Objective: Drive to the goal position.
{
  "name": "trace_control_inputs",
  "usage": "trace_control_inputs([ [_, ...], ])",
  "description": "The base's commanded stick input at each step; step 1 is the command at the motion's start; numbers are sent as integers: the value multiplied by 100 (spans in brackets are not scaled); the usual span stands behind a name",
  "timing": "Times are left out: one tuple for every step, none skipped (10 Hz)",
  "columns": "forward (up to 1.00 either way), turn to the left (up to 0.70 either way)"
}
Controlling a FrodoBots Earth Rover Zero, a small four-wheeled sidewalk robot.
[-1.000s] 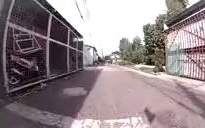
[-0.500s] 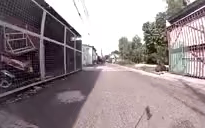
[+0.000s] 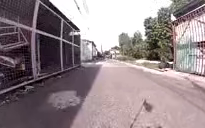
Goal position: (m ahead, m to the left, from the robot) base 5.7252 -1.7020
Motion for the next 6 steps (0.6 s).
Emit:
trace_control_inputs([
  [62,0],
  [62,0],
  [61,0],
  [56,0],
  [54,0],
  [54,0],
])
